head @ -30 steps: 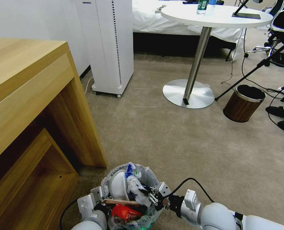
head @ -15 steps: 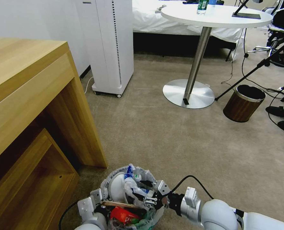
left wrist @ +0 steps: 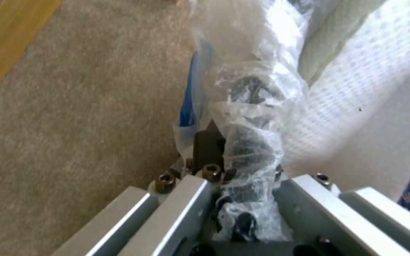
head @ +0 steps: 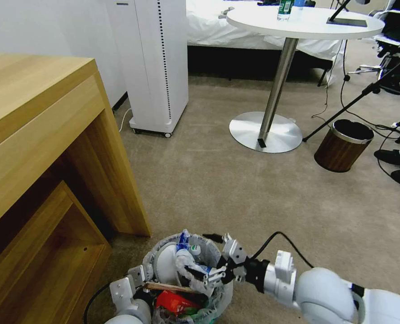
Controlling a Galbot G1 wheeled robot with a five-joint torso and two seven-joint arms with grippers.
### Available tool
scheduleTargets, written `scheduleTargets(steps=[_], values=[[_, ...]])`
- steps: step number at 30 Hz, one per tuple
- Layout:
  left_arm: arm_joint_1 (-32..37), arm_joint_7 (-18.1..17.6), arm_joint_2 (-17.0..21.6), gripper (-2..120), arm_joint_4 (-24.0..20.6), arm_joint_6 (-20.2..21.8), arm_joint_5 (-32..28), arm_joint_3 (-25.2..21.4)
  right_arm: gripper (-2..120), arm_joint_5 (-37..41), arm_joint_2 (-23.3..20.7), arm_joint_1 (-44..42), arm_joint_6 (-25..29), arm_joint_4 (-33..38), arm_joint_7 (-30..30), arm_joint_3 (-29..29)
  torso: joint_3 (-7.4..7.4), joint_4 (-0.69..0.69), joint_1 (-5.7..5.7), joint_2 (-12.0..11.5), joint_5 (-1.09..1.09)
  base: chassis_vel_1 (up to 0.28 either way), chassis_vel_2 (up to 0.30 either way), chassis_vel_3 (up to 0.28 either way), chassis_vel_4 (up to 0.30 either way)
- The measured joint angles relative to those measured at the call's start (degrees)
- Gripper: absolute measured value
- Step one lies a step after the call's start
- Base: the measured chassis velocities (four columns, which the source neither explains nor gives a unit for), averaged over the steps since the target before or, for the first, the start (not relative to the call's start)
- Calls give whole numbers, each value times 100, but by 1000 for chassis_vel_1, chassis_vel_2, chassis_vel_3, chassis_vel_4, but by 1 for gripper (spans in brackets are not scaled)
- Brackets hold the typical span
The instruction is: Pick up the trash bin and place the garbage on the floor into it.
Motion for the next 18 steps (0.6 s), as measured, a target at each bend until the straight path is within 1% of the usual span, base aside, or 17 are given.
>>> scheduleTargets(steps=[1, 2, 3, 5, 6, 8, 9, 13, 17, 18], values=[[-42, 47, 31, 0, -1, -21, -2, 6, 100, 123, 27, 16, 99, 18, 40, 437, 0, 0, 0, 0, 1, 0, 0, 0, 0], [-42, 47, 31, 0, -1, -21, -2, 6, 100, 123, 27, 16, 99, 18, 40, 437, 0, 0, 0, 0, 1, 0, 0, 0, 0], [-90, 133, 55, 0, -1, -54, 16, 29, 100, 314, 79, 32, 118, 19, 123, 807, 0, 0, 0, 0, 1, 0, 0, 0, 0], [-98, 144, 58, 0, -1, -59, 19, 32, 100, 339, 87, 33, 119, 19, 139, 861, 0, 1, 0, 0, 1, 0, 0, 0, 0], [-201, 219, 89, 0, 20, -121, 31, 62, 100, 577, 178, 12, 121, -13, 251, 1394, 0, 0, 0, 0, 0, 0, 0, 0, 0], [-300, 268, 160, 0, 43, -176, 17, 125, 100, 750, 213, -113, 114, -26, 376, 1924, 0, 1, 0, 0, 1, 0, 0, 0, 0], [-300, 268, 160, 0, 43, -176, 17, 125, 100, 750, 213, -113, 114, -26, 376, 1924, 0, 1, 0, 0, 1, 0, 0, 0, 0], [-506, 356, 246, 0, 149, -271, 14, 339, 100, 855, 158, -398, 89, -13, 455, 2622, 0, 0, 0, 0, 0, 0, 0, 0, 0], [-602, 423, 282, 0, 226, -294, 17, 443, 100, 914, 215, -473, 59, -13, 487, 2842, 0, 0, 0, 0, 0, 0, 0, 0, 0], [-679, 460, 368, 0, 268, -327, -6, 493, 100, 968, 260, -497, 20, -14, 512, 2964, 0, 0, 0, 0, 0, 0, 0, 0, 0]])
